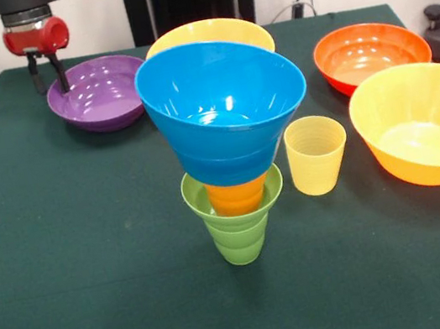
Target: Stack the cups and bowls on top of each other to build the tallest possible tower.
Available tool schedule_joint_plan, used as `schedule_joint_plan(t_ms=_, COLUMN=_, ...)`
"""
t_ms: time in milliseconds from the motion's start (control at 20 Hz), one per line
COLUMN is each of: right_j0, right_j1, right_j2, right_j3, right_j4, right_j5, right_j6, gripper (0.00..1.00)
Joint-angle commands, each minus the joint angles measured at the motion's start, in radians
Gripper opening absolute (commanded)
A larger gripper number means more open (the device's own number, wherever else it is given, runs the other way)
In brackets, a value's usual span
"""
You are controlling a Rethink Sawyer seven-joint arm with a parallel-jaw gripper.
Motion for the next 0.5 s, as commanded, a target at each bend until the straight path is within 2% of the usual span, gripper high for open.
schedule_joint_plan(t_ms=50, right_j0=-0.027, right_j1=-0.003, right_j2=0.048, right_j3=0.015, right_j4=-0.067, right_j5=0.049, right_j6=-0.009, gripper=1.0)
schedule_joint_plan(t_ms=500, right_j0=-0.021, right_j1=0.036, right_j2=0.025, right_j3=-0.006, right_j4=-0.099, right_j5=0.015, right_j6=0.002, gripper=1.0)
